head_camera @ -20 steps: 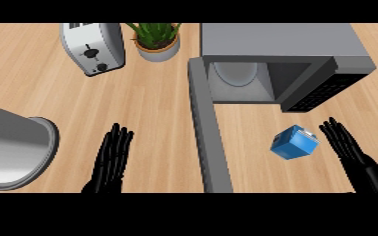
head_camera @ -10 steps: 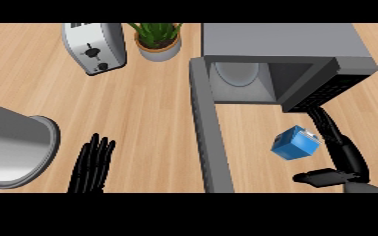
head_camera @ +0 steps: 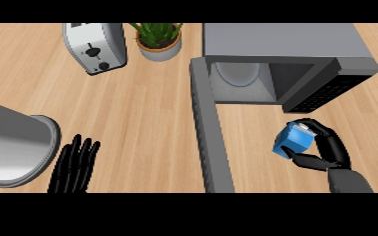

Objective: Pick up the milk, place it into the microwave and close the microwave

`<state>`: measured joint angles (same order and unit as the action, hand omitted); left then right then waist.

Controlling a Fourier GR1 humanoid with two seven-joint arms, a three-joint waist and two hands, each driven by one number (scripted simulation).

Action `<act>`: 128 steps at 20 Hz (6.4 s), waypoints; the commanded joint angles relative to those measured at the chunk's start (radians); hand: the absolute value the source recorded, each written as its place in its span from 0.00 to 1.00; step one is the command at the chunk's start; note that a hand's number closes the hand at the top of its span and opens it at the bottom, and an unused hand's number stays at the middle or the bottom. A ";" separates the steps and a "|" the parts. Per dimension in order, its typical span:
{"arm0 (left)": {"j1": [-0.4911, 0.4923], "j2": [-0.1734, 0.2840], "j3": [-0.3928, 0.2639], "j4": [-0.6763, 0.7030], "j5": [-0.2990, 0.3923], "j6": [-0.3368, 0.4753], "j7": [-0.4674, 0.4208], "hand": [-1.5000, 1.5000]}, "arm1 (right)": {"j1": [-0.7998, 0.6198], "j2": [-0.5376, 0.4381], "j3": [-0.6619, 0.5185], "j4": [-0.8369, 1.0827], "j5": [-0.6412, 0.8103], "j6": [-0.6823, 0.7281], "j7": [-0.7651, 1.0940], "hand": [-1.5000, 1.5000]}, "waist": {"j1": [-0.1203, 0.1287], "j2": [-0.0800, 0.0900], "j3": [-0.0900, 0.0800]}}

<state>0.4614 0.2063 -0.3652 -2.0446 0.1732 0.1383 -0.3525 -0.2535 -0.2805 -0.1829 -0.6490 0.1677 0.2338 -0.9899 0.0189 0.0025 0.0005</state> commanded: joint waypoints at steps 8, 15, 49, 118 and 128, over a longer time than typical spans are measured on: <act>-0.009 0.041 0.102 0.019 0.085 -0.071 -0.010 0.00 | -0.142 0.075 -0.039 0.227 0.050 -0.276 -0.074 1.00 | -0.003 0.002 0.001; 0.036 0.066 0.129 -0.029 0.108 -0.100 -0.015 0.00 | -0.220 0.069 -0.127 0.347 0.009 -0.369 -0.112 1.00 | 0.006 0.004 0.002; 0.044 0.042 0.308 0.135 0.173 -0.281 -0.066 0.00 | -0.394 0.252 0.056 0.058 0.027 -0.633 0.320 1.00 | 0.000 0.002 0.000; -0.097 -0.068 0.093 0.180 -0.118 -0.207 -0.010 0.00 | -0.471 0.125 -0.149 0.504 0.009 -0.403 0.011 0.00 | 0.010 0.007 0.002; -0.134 -0.075 0.113 0.217 -0.065 -0.248 0.004 0.00 | -0.279 0.167 -0.161 0.413 -0.068 -0.150 -0.096 0.00 | -0.026 -0.005 -0.001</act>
<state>0.3247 0.1426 -0.2445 -1.8674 0.0924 -0.0880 -0.3176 -0.6106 -0.1288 -0.3280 -0.2124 0.1396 -0.0384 -1.0150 0.0075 -0.0008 -0.0002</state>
